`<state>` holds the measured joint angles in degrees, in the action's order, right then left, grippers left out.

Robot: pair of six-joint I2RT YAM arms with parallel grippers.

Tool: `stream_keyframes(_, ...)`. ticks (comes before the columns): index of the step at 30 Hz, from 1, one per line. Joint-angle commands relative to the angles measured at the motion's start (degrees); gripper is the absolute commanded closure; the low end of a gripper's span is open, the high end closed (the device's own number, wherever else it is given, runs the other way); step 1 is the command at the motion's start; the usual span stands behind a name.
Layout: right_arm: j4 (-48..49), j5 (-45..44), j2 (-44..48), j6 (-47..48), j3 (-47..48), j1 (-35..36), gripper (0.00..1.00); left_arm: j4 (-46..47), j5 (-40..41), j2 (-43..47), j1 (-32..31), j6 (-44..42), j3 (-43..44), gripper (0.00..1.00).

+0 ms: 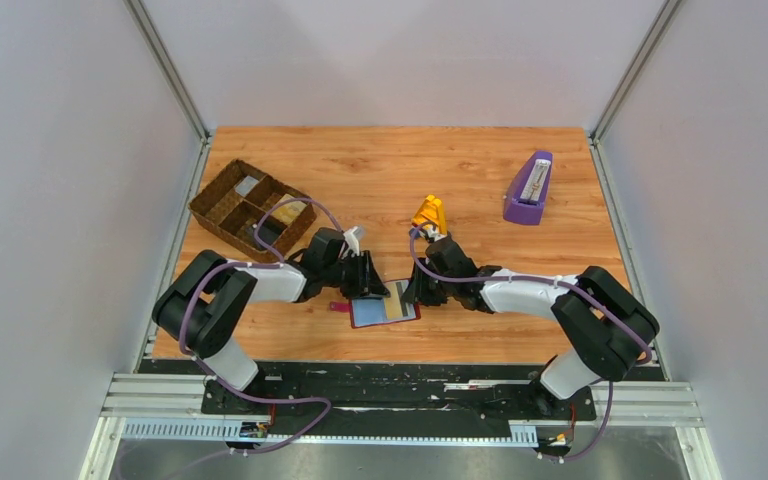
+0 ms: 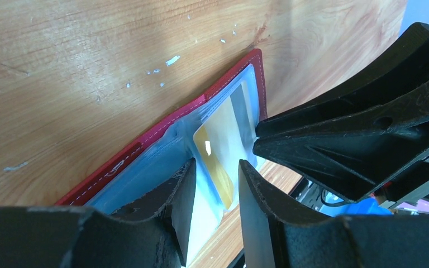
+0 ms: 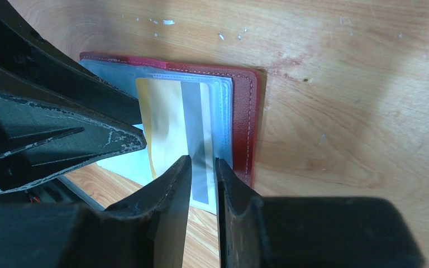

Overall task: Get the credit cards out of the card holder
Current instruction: Remove the credit card from the card holder.

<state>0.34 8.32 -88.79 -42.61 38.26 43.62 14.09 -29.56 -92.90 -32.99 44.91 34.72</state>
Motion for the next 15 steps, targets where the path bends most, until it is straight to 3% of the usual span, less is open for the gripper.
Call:
stream_keyframes(1, 1.00, 0.03, -1.49, -0.63, -1.06, 0.11, 0.76, 2.38, 1.74, -0.87, -0.74, 1.52, -1.50, 0.57)
stream_keyframes(8, 1.45, 0.12, -1.09, -0.72, -1.75, 0.07, 0.77, 10.32, -1.32, -1.29, -0.74, 7.04, -3.62, 0.61)
stream_keyframes(15, 1.77, 0.05, -0.88, -0.97, -2.48, 0.06, 0.78, 12.44, -2.29, 0.95, -0.69, 10.27, -4.62, 0.86)
